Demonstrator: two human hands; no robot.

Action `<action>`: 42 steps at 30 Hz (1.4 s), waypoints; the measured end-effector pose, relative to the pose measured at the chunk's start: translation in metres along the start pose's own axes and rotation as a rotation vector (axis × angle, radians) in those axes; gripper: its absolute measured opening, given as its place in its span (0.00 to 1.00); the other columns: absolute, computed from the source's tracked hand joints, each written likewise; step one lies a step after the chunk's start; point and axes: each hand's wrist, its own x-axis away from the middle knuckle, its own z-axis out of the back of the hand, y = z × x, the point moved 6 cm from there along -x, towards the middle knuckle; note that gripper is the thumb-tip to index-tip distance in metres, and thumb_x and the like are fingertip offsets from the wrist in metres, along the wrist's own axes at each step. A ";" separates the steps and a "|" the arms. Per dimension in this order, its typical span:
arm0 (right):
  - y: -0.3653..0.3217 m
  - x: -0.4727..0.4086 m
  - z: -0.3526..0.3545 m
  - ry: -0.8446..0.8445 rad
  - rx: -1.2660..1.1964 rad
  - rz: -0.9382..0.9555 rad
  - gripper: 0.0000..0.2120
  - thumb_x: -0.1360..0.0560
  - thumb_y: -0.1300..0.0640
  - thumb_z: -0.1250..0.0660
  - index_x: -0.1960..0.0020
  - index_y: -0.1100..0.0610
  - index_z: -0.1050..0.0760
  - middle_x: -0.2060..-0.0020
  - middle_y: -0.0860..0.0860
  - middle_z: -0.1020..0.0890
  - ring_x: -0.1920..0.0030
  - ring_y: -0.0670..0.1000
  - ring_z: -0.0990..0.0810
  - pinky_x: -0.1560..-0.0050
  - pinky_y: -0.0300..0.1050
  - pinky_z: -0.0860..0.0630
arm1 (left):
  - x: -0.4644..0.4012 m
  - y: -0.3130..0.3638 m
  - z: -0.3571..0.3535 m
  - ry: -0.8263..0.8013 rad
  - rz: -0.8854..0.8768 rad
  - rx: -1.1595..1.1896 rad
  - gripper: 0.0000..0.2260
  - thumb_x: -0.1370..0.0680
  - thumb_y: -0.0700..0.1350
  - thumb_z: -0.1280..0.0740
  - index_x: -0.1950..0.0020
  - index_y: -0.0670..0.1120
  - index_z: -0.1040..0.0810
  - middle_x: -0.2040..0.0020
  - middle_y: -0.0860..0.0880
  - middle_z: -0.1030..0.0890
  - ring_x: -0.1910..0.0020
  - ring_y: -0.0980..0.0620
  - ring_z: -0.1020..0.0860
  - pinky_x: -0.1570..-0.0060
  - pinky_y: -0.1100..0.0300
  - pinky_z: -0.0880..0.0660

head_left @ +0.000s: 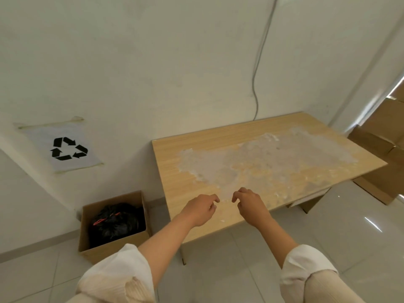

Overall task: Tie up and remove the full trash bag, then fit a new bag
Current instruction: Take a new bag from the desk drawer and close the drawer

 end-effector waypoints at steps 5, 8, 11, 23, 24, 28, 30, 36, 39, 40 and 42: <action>0.072 -0.033 0.012 0.009 -0.041 -0.001 0.14 0.23 0.65 0.42 0.43 0.55 0.24 0.41 0.52 0.24 0.41 0.54 0.25 0.44 0.47 0.30 | -0.070 0.048 -0.020 0.025 -0.016 0.055 0.15 0.18 0.45 0.44 0.33 0.51 0.29 0.44 0.49 0.20 0.49 0.49 0.22 0.48 0.53 0.24; 0.116 -0.050 0.031 0.010 -0.060 0.021 0.14 0.22 0.65 0.42 0.43 0.55 0.23 0.41 0.52 0.24 0.42 0.54 0.26 0.45 0.47 0.29 | -0.120 0.076 -0.033 0.057 0.001 0.124 0.15 0.19 0.44 0.44 0.33 0.52 0.29 0.44 0.51 0.19 0.48 0.50 0.22 0.48 0.53 0.24; 0.168 -0.063 0.048 -0.004 -0.081 0.030 0.14 0.22 0.66 0.42 0.43 0.55 0.23 0.41 0.52 0.24 0.41 0.54 0.26 0.44 0.48 0.28 | -0.166 0.114 -0.051 0.017 0.003 0.130 0.16 0.19 0.42 0.44 0.32 0.52 0.30 0.45 0.51 0.19 0.48 0.50 0.22 0.48 0.53 0.24; 0.394 -0.110 0.089 0.002 -0.060 0.058 0.13 0.22 0.65 0.42 0.44 0.55 0.23 0.41 0.52 0.24 0.42 0.54 0.25 0.44 0.49 0.28 | -0.308 0.228 -0.102 0.080 0.130 0.100 0.15 0.19 0.44 0.44 0.32 0.51 0.31 0.45 0.48 0.21 0.49 0.49 0.22 0.49 0.52 0.23; 0.412 -0.114 0.090 -0.012 -0.045 0.084 0.13 0.22 0.65 0.42 0.44 0.55 0.23 0.41 0.52 0.24 0.42 0.54 0.25 0.44 0.49 0.28 | -0.316 0.238 -0.111 0.097 0.154 0.116 0.15 0.19 0.44 0.44 0.32 0.51 0.31 0.45 0.48 0.21 0.50 0.49 0.21 0.48 0.52 0.23; 0.482 -0.118 0.097 -0.066 0.001 0.177 0.13 0.23 0.65 0.42 0.44 0.55 0.22 0.41 0.52 0.24 0.43 0.54 0.25 0.44 0.48 0.28 | -0.343 0.292 -0.153 0.145 0.236 0.168 0.15 0.19 0.43 0.43 0.32 0.51 0.30 0.46 0.48 0.21 0.50 0.49 0.22 0.48 0.51 0.23; 0.515 -0.118 0.097 -0.101 0.021 0.221 0.14 0.23 0.65 0.42 0.44 0.54 0.22 0.41 0.52 0.24 0.44 0.54 0.24 0.42 0.49 0.28 | -0.354 0.319 -0.172 0.158 0.273 0.184 0.16 0.19 0.44 0.44 0.32 0.51 0.31 0.48 0.48 0.20 0.52 0.48 0.21 0.49 0.50 0.23; 0.615 -0.128 0.087 -0.170 0.031 0.249 0.15 0.24 0.66 0.42 0.43 0.54 0.23 0.41 0.52 0.24 0.43 0.54 0.25 0.42 0.47 0.30 | -0.399 0.368 -0.221 0.210 0.339 0.203 0.16 0.19 0.44 0.44 0.32 0.51 0.31 0.47 0.50 0.21 0.50 0.50 0.22 0.50 0.52 0.24; 0.670 -0.142 0.070 -0.195 0.000 0.194 0.15 0.23 0.65 0.42 0.39 0.55 0.26 0.38 0.52 0.26 0.41 0.54 0.27 0.42 0.48 0.29 | -0.432 0.378 -0.247 0.203 0.346 0.180 0.16 0.19 0.43 0.44 0.31 0.50 0.32 0.40 0.49 0.25 0.44 0.50 0.24 0.46 0.54 0.26; 0.687 -0.147 0.062 -0.198 0.004 0.183 0.15 0.23 0.64 0.42 0.37 0.55 0.27 0.37 0.53 0.27 0.40 0.55 0.28 0.41 0.49 0.29 | -0.444 0.381 -0.255 0.197 0.339 0.158 0.17 0.19 0.43 0.43 0.31 0.49 0.32 0.38 0.48 0.26 0.41 0.50 0.26 0.44 0.54 0.26; 0.717 -0.158 0.048 -0.194 0.019 0.184 0.18 0.21 0.61 0.42 0.33 0.55 0.31 0.33 0.54 0.30 0.36 0.57 0.30 0.36 0.51 0.31 | -0.468 0.384 -0.274 0.196 0.337 0.123 0.17 0.19 0.43 0.43 0.29 0.48 0.34 0.34 0.48 0.30 0.37 0.48 0.28 0.42 0.53 0.27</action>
